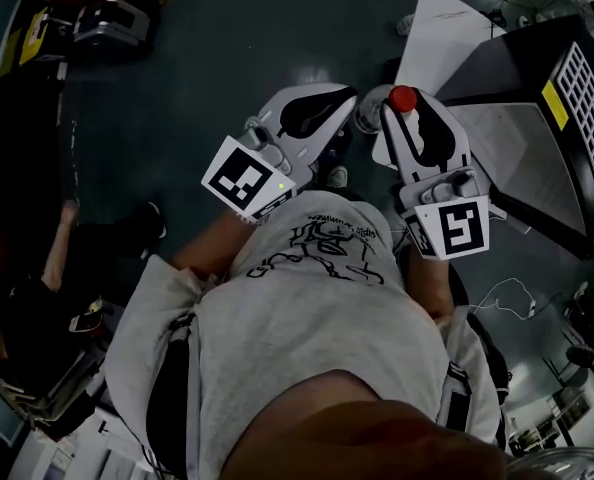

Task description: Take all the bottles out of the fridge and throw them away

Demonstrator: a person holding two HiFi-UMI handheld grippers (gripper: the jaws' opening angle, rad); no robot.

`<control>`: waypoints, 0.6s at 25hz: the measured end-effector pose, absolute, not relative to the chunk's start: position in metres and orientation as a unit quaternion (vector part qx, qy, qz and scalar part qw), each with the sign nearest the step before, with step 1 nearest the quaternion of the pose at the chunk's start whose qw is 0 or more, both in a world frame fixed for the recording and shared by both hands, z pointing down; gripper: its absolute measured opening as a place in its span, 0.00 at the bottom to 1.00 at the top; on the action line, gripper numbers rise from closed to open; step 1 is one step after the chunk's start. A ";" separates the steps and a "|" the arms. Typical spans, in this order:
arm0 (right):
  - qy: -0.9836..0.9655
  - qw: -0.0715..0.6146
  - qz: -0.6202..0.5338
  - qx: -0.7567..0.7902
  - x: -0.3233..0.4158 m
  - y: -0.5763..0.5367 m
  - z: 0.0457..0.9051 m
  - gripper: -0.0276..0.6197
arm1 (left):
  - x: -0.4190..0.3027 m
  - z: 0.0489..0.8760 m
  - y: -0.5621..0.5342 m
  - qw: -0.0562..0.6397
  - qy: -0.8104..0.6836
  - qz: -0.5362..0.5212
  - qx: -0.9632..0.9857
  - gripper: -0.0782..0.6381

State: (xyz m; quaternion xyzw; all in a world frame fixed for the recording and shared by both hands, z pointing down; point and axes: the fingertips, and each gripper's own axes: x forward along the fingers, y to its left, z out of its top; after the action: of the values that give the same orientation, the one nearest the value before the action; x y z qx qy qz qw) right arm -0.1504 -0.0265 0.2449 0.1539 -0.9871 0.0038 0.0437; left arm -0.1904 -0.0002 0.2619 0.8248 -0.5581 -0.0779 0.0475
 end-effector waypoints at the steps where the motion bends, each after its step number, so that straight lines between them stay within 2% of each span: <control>1: -0.987 0.044 0.006 0.153 -0.150 -0.027 0.249 0.26 | -0.190 0.265 0.000 0.049 -0.560 -0.076 0.824 0.12; 15: -0.988 0.069 0.018 0.139 -0.158 -0.012 0.324 0.26 | -0.190 0.343 0.010 0.079 -0.577 -0.047 0.812 0.12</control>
State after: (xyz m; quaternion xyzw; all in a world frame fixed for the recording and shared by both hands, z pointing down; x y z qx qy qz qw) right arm -0.1575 -0.0124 0.3237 0.1392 -0.9877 0.0181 0.0689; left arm -0.1901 0.0097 0.3432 0.8115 -0.5770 -0.0474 0.0787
